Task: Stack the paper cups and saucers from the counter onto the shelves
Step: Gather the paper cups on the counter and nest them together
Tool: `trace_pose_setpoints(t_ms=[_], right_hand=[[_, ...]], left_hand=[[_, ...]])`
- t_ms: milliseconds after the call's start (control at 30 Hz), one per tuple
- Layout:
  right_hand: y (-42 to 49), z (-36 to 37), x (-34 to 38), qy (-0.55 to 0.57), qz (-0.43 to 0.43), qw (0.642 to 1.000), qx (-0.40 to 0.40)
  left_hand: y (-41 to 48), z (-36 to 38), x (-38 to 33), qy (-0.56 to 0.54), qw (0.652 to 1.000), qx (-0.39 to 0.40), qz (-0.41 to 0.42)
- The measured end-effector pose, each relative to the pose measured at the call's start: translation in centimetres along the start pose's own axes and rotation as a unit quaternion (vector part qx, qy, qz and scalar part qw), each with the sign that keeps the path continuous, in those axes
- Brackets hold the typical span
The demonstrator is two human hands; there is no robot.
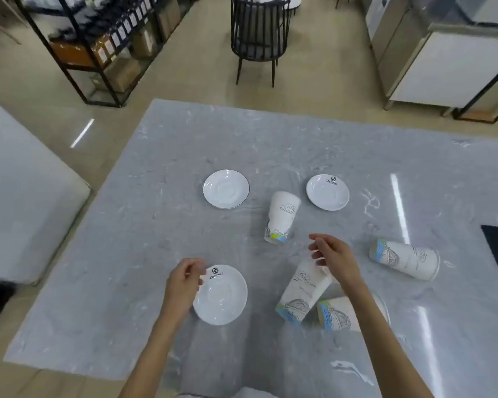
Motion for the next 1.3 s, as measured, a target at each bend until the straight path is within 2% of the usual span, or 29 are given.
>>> trace_pose_setpoints(t_ms=[67,133,267,400,467,600,667,733,833,933,1167,1300], right_hand=[[0.7,-1.5,0.7,-0.047,-0.002,0.998,-0.052],[0.5,-2.5,0.8,-0.139,0.036,0.988,-0.065],[-1.5,-1.4,-2.0,-0.36,0.122,0.924,-0.042],[-3.1,0.4,-4.9,-0.415,0.115,0.897,-0.102],[-3.1,0.1,-5.9,-0.394,0.131,0.901,-0.121],[-2.4,-2.4,-7.2,-0.353,0.147,0.916,-0.12],[-2.0,-4.2,-7.2,-0.297,0.138,0.937,-0.122],[-1.7,-5.8,-6.8,-0.169,0.12,0.971,-0.121],[-1.7,-8.4,-5.4,-0.077,0.02,0.989,-0.127],[-2.1,-11.1,-4.4,-0.012,-0.031,0.993,-0.111],[-2.5,-15.6,-5.8,0.034,-0.045,0.994,-0.095],[-4.1,-16.1,-4.0,0.043,-0.068,0.99,-0.117]], left_hand=[[3.7,3.3,-1.4,0.02,0.997,0.066,0.019],[7.4,7.9,-3.0,0.042,0.99,0.13,0.035],[12.8,15.7,-4.4,0.115,0.969,0.215,0.039],[14.7,19.8,-4.3,0.091,0.958,0.272,-0.025],[14.7,20.6,-4.0,0.069,0.953,0.291,-0.053],[13.5,20.0,-3.7,0.029,0.94,0.337,-0.042],[11.8,18.9,-3.7,-0.013,0.95,0.311,-0.02],[9.5,17.8,-3.1,-0.019,0.963,0.268,0.008],[5.3,16.9,-1.1,-0.05,0.972,0.227,0.028],[0.6,17.3,0.4,-0.098,0.975,0.193,0.046],[-5.6,19.7,1.2,-0.1,0.986,0.106,0.084],[-6.7,19.9,0.6,-0.063,0.984,0.109,0.126]])
Point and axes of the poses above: each hand's wrist, its own y-axis towards the middle knuckle, its own z-axis out of the palm, x = y × z, the point moved 3 cm from there along y, towards the middle knuckle, and after that the axes turned 14 degrees about z, right-handed, at the moved point
